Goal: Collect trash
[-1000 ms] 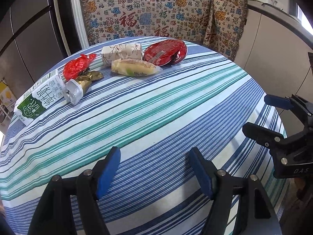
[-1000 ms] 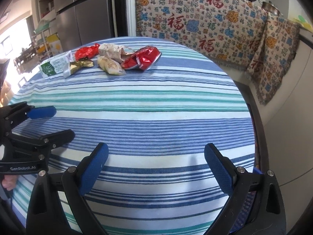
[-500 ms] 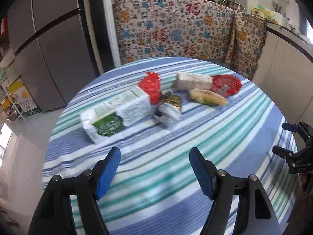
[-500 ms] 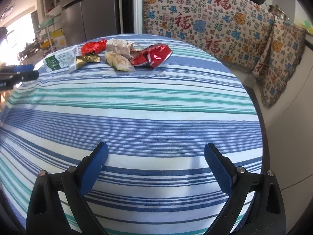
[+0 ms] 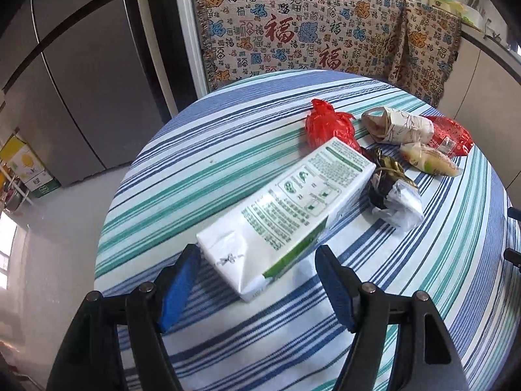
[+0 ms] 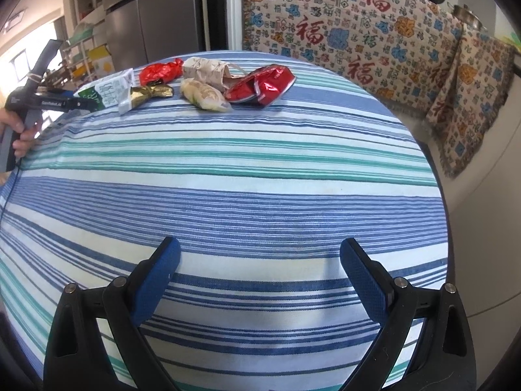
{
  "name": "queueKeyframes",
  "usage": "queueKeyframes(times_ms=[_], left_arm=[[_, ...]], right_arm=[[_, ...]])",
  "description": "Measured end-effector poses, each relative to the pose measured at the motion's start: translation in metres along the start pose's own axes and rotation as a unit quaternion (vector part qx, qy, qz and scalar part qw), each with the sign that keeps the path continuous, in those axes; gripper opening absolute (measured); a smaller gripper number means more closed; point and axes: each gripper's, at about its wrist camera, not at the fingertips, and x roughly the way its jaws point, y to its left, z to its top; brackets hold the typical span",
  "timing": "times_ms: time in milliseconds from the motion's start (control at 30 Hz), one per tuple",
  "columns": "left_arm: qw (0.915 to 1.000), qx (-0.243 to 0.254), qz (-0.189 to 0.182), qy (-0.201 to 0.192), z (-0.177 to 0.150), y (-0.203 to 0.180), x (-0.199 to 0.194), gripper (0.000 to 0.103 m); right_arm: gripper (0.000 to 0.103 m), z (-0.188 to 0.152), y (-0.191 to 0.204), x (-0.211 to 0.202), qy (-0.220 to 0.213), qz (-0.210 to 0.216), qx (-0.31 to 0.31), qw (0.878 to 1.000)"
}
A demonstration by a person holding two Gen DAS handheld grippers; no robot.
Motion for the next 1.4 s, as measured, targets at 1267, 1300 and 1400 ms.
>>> queueKeyframes(times_ms=[1267, 1300, 1400], left_arm=[[0.9637, -0.227, -0.138, -0.025, -0.054, 0.021, -0.065, 0.075], [0.9671, -0.205, -0.147, -0.034, -0.052, 0.013, -0.067, 0.081], [0.9828, -0.128, -0.131, -0.026, -0.045, -0.013, -0.059, 0.084]], right_arm=[[0.099, -0.003, -0.004, -0.006, -0.01, 0.0, 0.011, 1.0], [0.099, -0.003, -0.003, -0.005, -0.01, 0.0, 0.01, 1.0], [0.099, -0.003, -0.001, -0.002, -0.007, 0.001, 0.005, 1.0]])
